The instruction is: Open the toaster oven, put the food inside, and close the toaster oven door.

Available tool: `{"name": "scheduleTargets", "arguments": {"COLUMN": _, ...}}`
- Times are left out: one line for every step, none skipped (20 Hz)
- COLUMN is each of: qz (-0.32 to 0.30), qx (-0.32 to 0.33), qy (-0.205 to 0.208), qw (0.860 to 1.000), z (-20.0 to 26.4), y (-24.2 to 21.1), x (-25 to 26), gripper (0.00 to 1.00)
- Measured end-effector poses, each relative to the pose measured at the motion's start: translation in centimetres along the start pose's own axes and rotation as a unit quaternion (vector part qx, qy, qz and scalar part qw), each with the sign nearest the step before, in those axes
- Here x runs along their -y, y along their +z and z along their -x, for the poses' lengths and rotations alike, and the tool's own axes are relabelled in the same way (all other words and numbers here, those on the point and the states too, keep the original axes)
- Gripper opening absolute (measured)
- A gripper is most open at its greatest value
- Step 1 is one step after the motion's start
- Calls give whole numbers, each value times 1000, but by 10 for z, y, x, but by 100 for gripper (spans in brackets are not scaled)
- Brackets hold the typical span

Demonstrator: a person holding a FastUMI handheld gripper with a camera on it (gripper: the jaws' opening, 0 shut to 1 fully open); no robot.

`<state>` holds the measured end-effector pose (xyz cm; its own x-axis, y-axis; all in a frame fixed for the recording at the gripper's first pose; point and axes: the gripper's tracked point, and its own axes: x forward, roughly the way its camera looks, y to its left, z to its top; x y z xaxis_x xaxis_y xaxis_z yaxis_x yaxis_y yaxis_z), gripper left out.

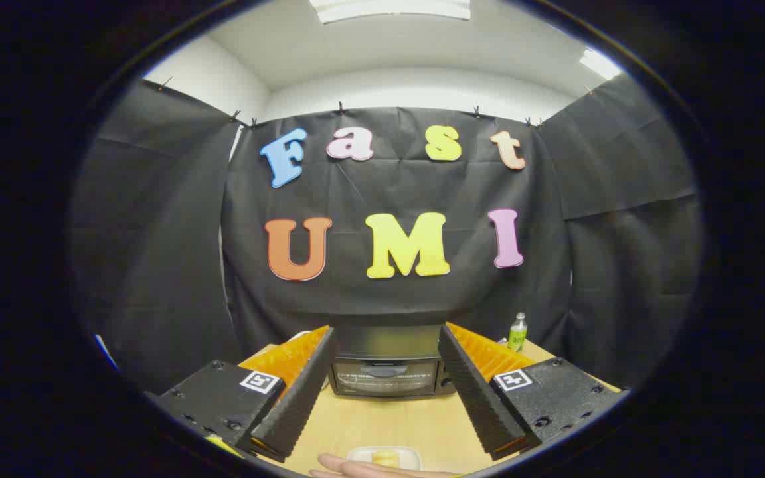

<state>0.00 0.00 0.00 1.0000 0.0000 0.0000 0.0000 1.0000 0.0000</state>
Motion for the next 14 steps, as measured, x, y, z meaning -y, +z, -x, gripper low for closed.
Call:
{"name": "scheduleTargets", "arguments": {"qz": -2, "qx": -3, "qy": 2, "qw": 1000, "z": -1, "y": -3, "x": -2, "gripper": 100}}
{"name": "scheduleTargets", "arguments": {"qz": -2, "qx": -7, "qy": 2, "qw": 1000, "z": -3, "y": -5, "x": -3, "gripper": 100}}
{"name": "scheduleTargets", "arguments": {"qz": -2, "qx": -7, "qy": 0, "qw": 1000, "z": -4, "y": -6, "x": -2, "gripper": 100}}
{"name": "scheduleTargets", "arguments": {"qz": -1, "qx": -7, "qy": -2, "qw": 1000, "z": -5, "y": -6, "x": -1, "gripper": 100}}
{"name": "scheduleTargets", "arguments": {"qz": -1, "qx": -8, "qy": -3, "qw": 1000, "z": -6, "y": -8, "x": -1, "gripper": 100}}
{"name": "scheduleTargets", "arguments": {"qz": -2, "qx": -10, "qy": -1, "qw": 1000, "z": -7, "y": -9, "x": -3, "gripper": 100}}
{"name": "scheduleTargets", "arguments": {"qz": -1, "qx": -11, "qy": -2, "qw": 1000, "z": -8, "y": -9, "x": -4, "gripper": 100}}
{"name": "scheduleTargets", "arguments": {"qz": 0, "qx": -11, "qy": -4, "qw": 1000, "z": -8, "y": -10, "x": -3, "gripper": 100}}
{"name": "scheduleTargets", "arguments": {"qz": 3, "qx": -7, "qy": -8, "qw": 1000, "z": -10, "y": -9, "x": -2, "gripper": 100}}
{"name": "scheduleTargets", "arguments": {"qz": 5, "qx": -3, "qy": -12, "qw": 1000, "z": -11, "y": -7, "x": -1, "gripper": 100}}
{"name": "scheduleTargets", "arguments": {"qz": 10, "qx": -1, "qy": -14, "qw": 1000, "z": -12, "y": -8, "x": -2, "gripper": 100}}
{"name": "scheduleTargets", "arguments": {"qz": 16, "qx": 2, "qy": -18, "qw": 1000, "z": -14, "y": -8, "x": -1, "gripper": 100}}
{"name": "scheduleTargets", "arguments": {"qz": 24, "qx": 4, "qy": -20, "qw": 1000, "z": -16, "y": -10, "x": -1, "gripper": 100}}
{"name": "scheduleTargets", "arguments": {"qz": 28, "qx": 3, "qy": -20, "qw": 999, "z": -20, "y": -13, "x": -3, "gripper": 100}}
